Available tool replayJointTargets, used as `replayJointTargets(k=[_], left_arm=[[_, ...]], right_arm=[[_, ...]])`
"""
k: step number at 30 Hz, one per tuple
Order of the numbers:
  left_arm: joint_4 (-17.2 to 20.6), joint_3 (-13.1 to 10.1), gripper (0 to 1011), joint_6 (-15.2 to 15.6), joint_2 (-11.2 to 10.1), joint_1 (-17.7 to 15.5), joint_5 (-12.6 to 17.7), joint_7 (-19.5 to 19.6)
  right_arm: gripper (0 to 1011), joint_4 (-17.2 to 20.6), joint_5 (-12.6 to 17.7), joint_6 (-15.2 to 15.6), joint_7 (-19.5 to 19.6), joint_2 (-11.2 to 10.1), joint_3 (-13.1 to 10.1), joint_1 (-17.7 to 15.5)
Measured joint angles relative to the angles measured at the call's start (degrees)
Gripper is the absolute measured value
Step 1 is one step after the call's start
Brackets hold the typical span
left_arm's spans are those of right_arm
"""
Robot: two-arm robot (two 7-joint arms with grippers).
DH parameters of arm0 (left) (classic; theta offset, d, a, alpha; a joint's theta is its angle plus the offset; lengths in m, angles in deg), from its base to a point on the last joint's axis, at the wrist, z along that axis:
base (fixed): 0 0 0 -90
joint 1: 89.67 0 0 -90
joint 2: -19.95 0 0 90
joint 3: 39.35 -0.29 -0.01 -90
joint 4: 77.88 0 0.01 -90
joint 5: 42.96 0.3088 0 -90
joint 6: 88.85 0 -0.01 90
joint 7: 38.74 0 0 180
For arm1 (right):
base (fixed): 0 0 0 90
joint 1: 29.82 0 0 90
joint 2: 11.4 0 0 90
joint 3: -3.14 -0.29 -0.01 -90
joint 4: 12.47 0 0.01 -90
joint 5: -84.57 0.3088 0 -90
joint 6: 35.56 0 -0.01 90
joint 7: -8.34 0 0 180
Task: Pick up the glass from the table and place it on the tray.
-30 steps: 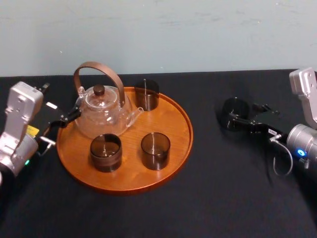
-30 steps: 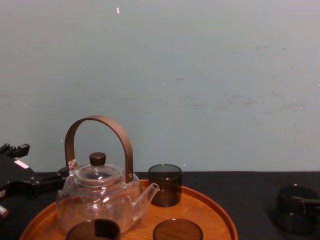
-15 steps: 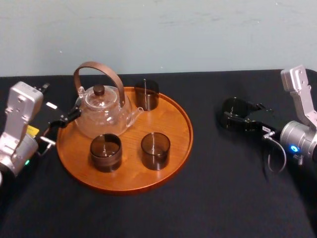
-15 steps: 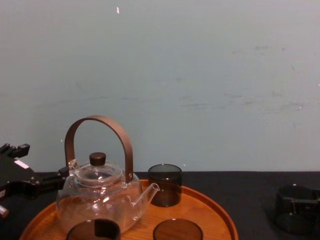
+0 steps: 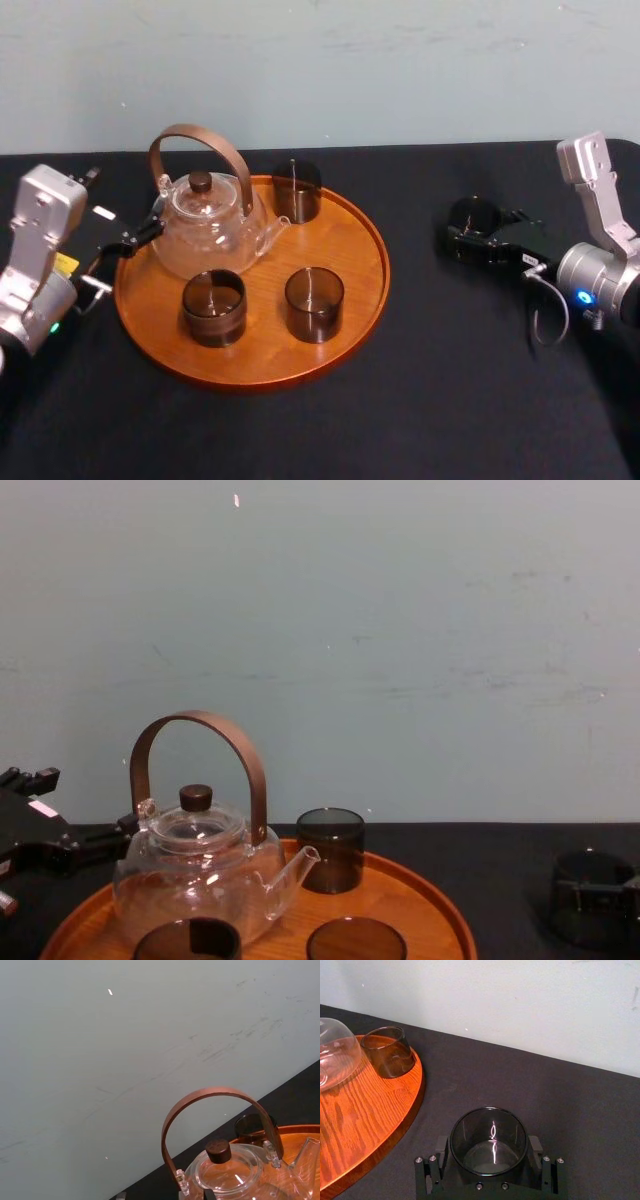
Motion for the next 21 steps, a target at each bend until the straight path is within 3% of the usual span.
replayJointTargets(k=[21], left_arm=[[0.00, 0.00, 1001, 0.00, 0.00, 0.00, 0.00, 0.00]], right_arm=[[1002, -0.34, -0.46, -0.17, -0.04, 0.20, 0.16, 0.24]])
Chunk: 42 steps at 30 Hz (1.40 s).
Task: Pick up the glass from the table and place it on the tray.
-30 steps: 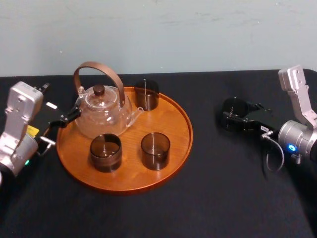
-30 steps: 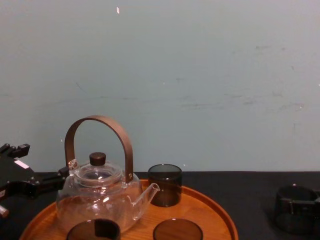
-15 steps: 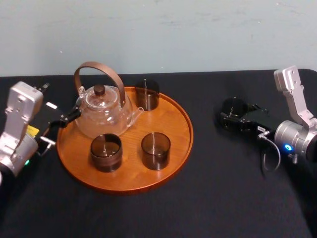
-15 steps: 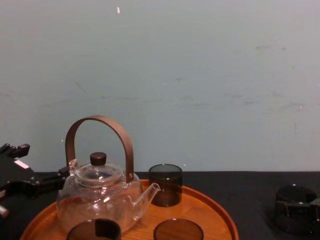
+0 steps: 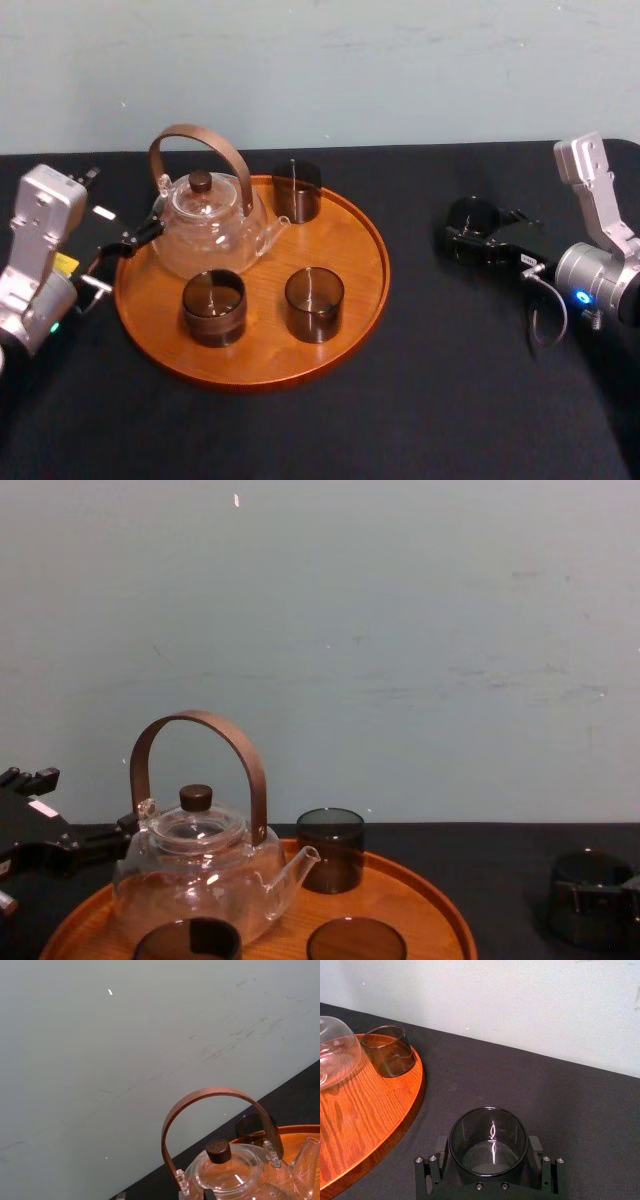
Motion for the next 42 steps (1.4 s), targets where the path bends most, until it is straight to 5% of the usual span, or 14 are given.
replayJointTargets(k=[7, 12, 33, 42], left_arm=[[0.00, 0.00, 1001, 0.00, 0.00, 0.00, 0.00, 0.00], [0.00, 0.00, 1001, 0.00, 0.00, 0.00, 0.00, 0.00], [0.00, 0.00, 1001, 0.00, 0.00, 0.00, 0.00, 0.00], [0.00, 0.00, 1001, 0.00, 0.00, 0.00, 0.00, 0.00]], right_arm=[[1002, 0.03, 0.09, 0.00, 0.00, -0.04, -0.04, -0.03], [905, 0.06, 0.13, 0.00, 0.00, -0.04, -0.06, -0.05], [904, 0.14, 0.59, -0.19, -0.75, -0.08, -0.26, -0.11], [904, 3.05, 1.11, -0.68, -1.63, -0.96, -0.63, -0.83]])
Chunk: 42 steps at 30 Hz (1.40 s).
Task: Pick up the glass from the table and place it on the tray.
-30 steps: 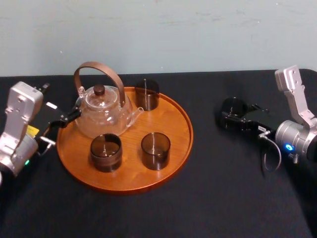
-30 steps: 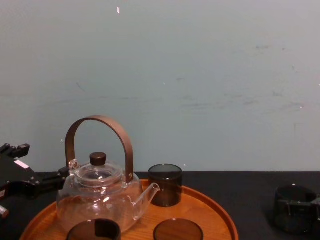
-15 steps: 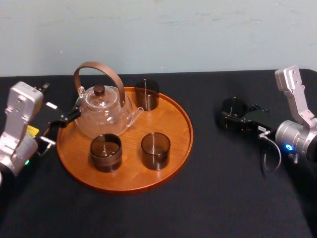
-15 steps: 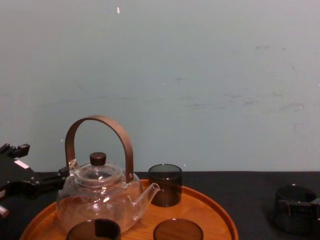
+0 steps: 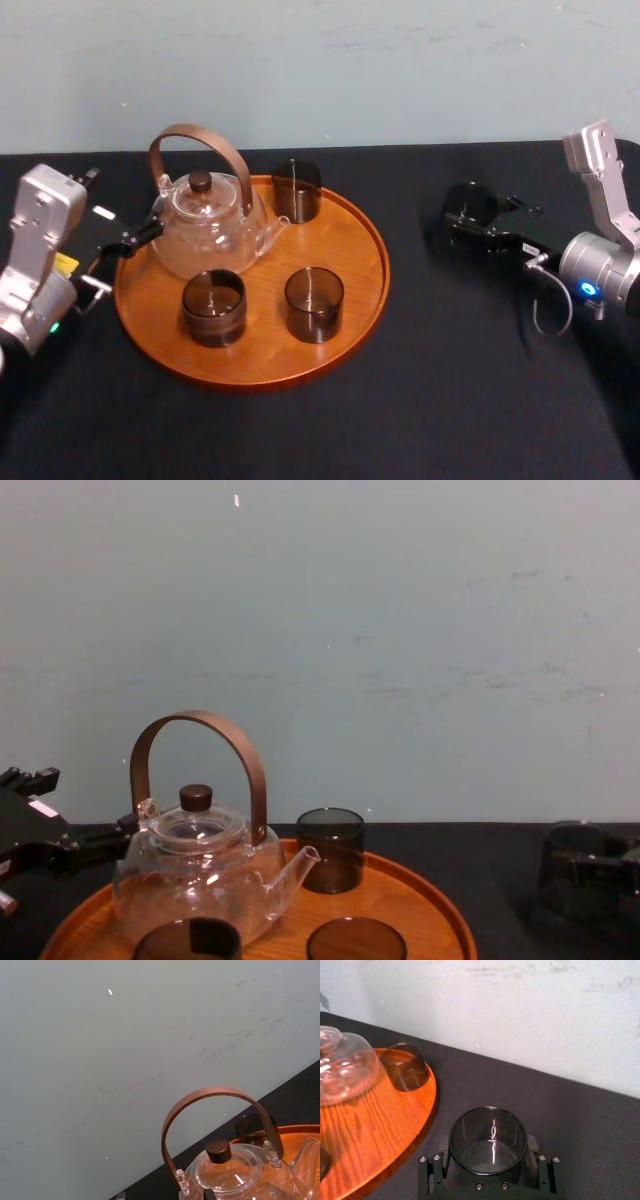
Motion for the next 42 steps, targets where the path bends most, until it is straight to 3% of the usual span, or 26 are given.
replayJointTargets(k=[21, 42], left_arm=[[0.00, 0.00, 1001, 0.00, 0.00, 0.00, 0.00, 0.00], [0.00, 0.00, 1001, 0.00, 0.00, 0.00, 0.00, 0.00]], right_arm=[[905, 8.97, 1.18, 1.80, -0.46, -1.70, 1.72, -1.64], [904, 9.87, 1.46, 1.93, -0.78, -1.01, 4.73, -0.77]])
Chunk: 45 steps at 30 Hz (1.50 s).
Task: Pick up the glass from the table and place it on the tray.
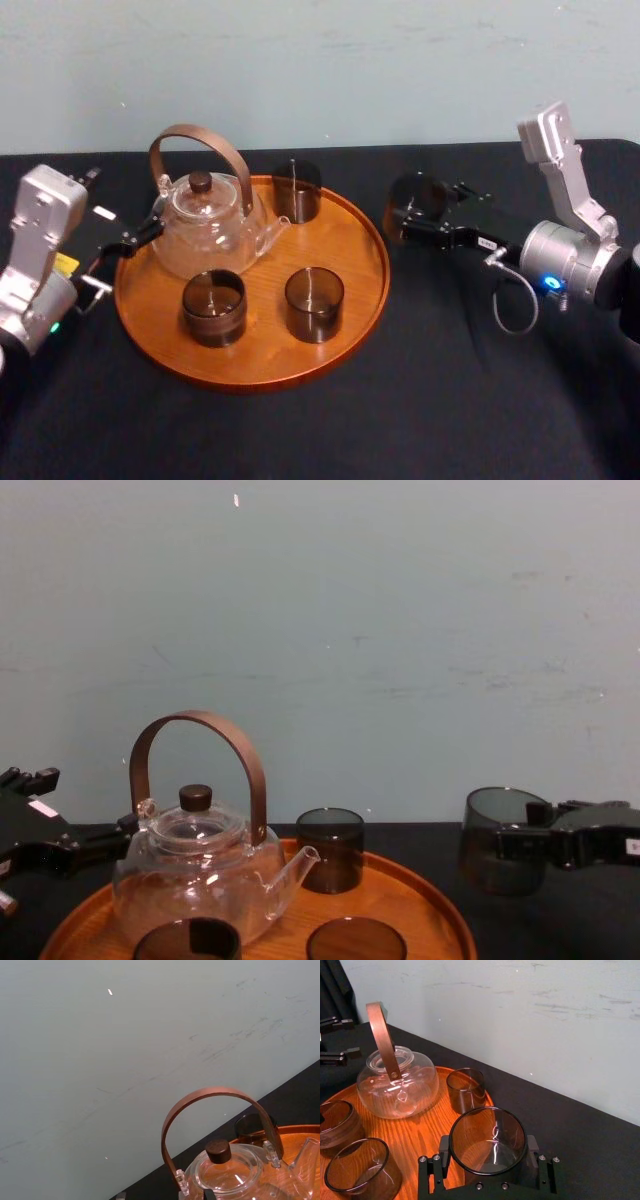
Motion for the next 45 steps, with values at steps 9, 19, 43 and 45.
replayJointTargets(k=[9, 19, 43, 45], left_arm=[[0.00, 0.00, 1002, 0.00, 0.00, 0.00, 0.00, 0.00], [0.00, 0.00, 1001, 0.00, 0.00, 0.00, 0.00, 0.00], [0.00, 0.00, 1001, 0.00, 0.00, 0.00, 0.00, 0.00], [0.00, 0.00, 1001, 0.00, 0.00, 0.00, 0.00, 0.00]], right_arm=[[905, -1.48, -0.47, -0.52, -0.42, 1.02, 1.51, 1.11], [904, -3.41, -1.13, -1.05, -0.78, 2.35, 2.81, 2.65], [905, -8.99, -1.83, -2.78, -2.69, 5.28, 4.71, 6.21], [905, -9.61, -1.83, -3.05, -2.90, 5.58, 4.82, 6.46]])
